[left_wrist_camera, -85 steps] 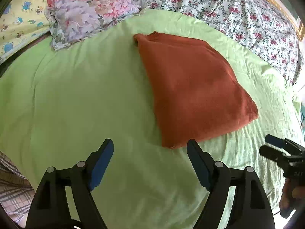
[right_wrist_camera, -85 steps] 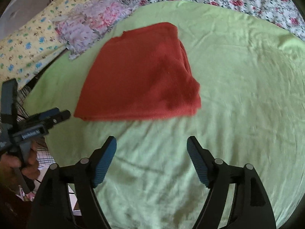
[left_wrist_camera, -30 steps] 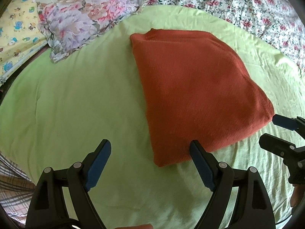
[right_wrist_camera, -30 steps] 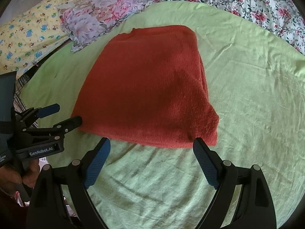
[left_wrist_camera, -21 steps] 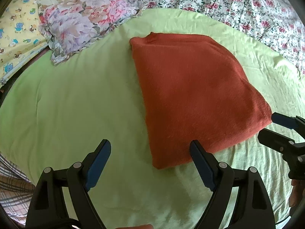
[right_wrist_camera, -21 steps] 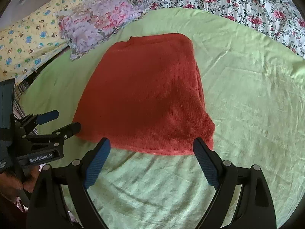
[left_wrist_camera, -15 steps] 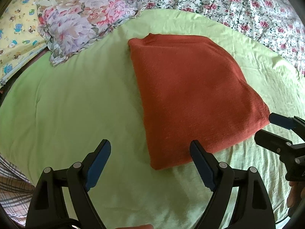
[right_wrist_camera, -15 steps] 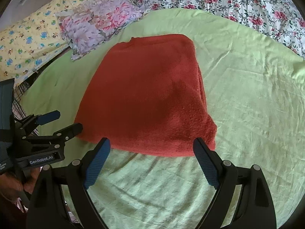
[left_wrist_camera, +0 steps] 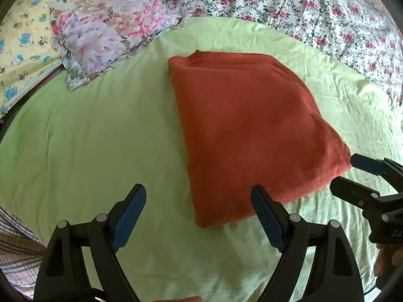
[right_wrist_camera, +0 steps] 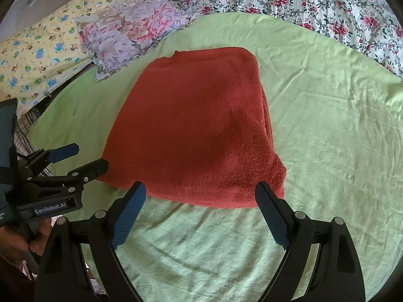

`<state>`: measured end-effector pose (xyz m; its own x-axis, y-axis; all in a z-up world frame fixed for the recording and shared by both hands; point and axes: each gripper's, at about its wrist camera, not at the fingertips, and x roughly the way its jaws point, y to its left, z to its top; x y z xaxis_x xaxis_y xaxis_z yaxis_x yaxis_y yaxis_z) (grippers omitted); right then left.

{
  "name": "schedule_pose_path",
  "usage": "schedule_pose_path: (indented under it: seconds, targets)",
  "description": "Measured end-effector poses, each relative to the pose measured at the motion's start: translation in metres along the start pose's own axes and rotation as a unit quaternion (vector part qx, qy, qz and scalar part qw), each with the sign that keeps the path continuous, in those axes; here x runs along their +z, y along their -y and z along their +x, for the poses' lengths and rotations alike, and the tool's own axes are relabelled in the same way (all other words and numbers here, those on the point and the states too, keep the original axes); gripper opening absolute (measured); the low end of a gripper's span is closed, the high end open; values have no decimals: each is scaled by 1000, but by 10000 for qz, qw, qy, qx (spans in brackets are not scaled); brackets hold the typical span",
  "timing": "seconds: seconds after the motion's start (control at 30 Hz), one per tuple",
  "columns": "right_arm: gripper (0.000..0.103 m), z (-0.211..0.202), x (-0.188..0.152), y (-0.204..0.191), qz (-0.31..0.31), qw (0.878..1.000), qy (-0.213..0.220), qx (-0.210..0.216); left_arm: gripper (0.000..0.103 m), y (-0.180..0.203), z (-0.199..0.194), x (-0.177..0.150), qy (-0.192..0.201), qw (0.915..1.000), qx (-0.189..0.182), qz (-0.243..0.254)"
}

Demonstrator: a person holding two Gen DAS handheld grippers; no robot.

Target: Fold small clothes

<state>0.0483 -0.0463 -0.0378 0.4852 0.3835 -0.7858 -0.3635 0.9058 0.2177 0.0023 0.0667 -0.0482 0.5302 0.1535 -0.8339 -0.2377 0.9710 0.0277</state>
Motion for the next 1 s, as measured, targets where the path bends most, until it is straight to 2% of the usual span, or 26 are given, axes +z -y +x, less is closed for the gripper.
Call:
schedule_pose_path:
  seconds: [0.47, 1.0]
  targets:
    - [89, -7, 2, 1, -1, 9999, 141, -37, 87, 1, -9, 5, 139, 9999, -69, -66]
    - [89, -7, 4, 6, 118, 9997, 191, -79, 87, 3, -6, 9, 127, 9999, -68, -72]
